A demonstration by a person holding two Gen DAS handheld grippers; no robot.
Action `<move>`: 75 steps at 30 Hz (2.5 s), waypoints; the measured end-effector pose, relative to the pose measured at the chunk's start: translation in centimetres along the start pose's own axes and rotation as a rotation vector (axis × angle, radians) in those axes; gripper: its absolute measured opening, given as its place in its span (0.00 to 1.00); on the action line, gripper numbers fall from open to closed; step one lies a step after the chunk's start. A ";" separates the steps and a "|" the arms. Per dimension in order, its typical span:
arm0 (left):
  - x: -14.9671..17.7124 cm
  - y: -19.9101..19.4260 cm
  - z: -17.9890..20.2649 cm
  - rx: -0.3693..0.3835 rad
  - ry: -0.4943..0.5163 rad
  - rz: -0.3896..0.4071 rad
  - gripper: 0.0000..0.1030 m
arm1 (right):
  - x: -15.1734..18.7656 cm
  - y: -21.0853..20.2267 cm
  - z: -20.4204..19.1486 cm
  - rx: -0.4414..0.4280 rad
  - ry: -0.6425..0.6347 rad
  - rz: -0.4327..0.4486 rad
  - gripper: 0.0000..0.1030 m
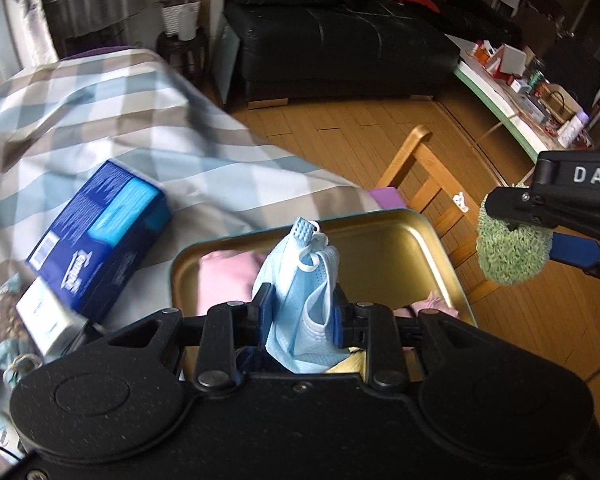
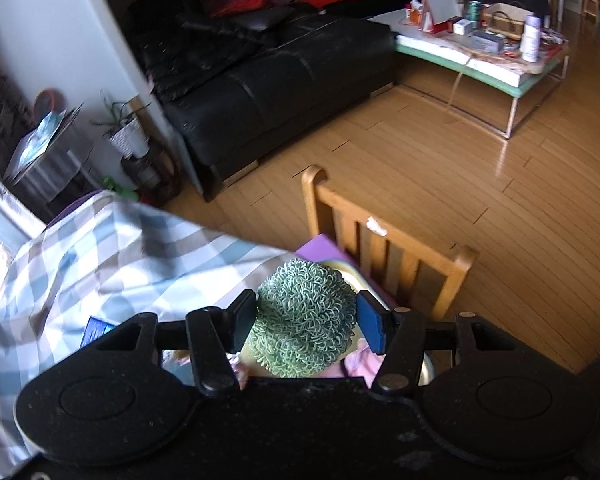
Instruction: Organize soft objects
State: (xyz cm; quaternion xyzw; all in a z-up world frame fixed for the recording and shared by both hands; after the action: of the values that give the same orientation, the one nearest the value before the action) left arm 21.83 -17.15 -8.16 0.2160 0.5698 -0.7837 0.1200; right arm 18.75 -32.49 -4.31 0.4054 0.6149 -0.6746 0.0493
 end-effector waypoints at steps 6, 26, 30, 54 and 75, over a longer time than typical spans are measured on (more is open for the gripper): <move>-0.9 1.1 1.4 0.016 -0.018 0.000 0.50 | -0.1 0.6 0.4 0.003 0.012 -0.012 0.53; 3.2 -2.5 -7.7 -0.117 -0.010 0.072 0.54 | 0.4 4.6 -1.8 0.017 -0.155 -0.035 0.53; 4.6 -3.6 -9.8 -0.126 0.007 0.083 0.54 | 0.4 5.1 -0.7 0.049 -0.143 -0.039 0.54; 7.5 -5.2 -16.9 -0.079 -0.096 0.107 0.60 | 1.6 5.8 -6.8 0.118 -0.388 0.050 0.65; 4.5 -9.2 -22.4 -0.183 -0.258 0.255 0.71 | 2.5 -1.8 -15.4 -0.103 -0.449 0.294 1.00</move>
State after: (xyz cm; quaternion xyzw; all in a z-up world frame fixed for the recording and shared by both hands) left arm 18.40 7.27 -8.33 0.1726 0.5865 -0.7284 0.3095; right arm 23.56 -17.58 -3.10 0.3277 0.5565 -0.7011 0.3023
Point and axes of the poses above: each gripper's, at about its wrist camera, not at the fingertips, and y roughly the way its jaws point, z to its right, x to its underside, the point moved 10 cm from there along y, roughly the way its jaws point, and after that the axes turned 12 degrees about -y, right-handed, at the moved point
